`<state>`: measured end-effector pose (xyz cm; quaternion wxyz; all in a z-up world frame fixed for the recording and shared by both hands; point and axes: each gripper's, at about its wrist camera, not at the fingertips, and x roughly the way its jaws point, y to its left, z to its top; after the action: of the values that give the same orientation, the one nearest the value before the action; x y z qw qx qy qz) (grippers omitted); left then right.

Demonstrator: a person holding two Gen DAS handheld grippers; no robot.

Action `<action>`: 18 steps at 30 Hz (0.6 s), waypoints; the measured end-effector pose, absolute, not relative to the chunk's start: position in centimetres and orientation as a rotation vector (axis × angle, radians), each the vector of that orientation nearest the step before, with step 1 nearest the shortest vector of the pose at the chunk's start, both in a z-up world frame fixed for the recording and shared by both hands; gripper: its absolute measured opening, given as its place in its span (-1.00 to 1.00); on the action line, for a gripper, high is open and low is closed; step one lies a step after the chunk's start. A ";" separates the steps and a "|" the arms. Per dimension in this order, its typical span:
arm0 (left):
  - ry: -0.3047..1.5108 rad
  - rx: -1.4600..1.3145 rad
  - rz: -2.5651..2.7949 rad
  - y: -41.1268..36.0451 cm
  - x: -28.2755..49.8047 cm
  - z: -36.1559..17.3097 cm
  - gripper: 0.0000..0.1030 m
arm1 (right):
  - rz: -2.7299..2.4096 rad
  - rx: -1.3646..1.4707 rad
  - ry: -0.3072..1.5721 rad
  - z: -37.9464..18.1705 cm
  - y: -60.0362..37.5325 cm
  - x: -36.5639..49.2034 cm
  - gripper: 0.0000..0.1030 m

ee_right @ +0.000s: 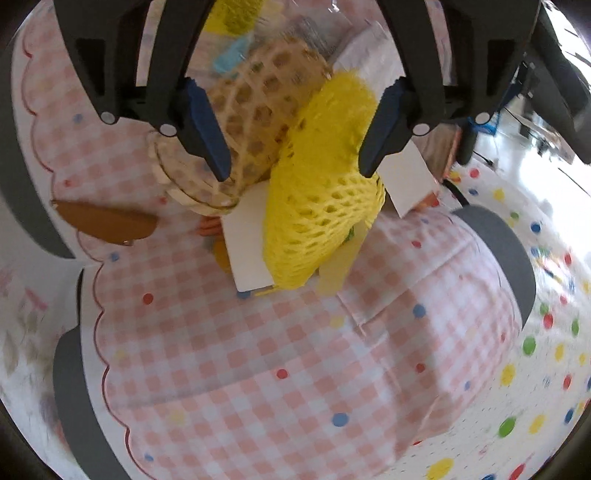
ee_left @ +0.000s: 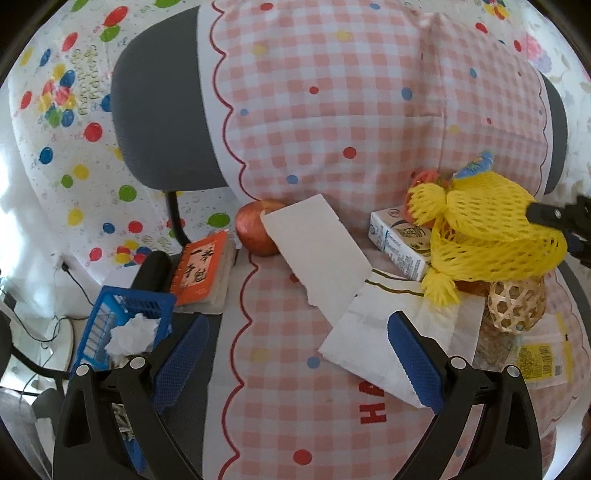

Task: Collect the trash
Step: 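Reach the right tool to the yellow foam net and close on it, then lift the yellow net with the right tool while the left tool grasps the white paper stack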

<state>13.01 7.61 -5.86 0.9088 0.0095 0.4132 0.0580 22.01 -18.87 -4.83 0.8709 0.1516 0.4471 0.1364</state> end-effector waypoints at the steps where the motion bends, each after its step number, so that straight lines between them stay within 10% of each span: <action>1: 0.855 0.018 0.117 7.6 13.2 -5.9 0.86 | 0.291 0.333 0.937 -5.0 -18.8 22.5 0.39; 5: 0.865 0.018 0.116 7.9 13.2 -6.1 0.86 | 0.316 0.388 0.952 -5.2 -18.3 23.7 0.37; 9: 0.866 0.022 0.149 8.9 12.3 -5.7 0.86 | 0.340 0.380 0.948 -4.3 -17.2 23.7 -0.69; 18: 0.786 -0.010 0.302 14.4 9.4 -1.7 0.86 | 0.353 0.039 0.467 7.6 -15.4 12.9 -0.75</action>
<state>9.36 14.37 -1.73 0.9127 -0.0048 0.3813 0.1467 12.90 -15.41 7.60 0.9572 0.0193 0.2302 0.1742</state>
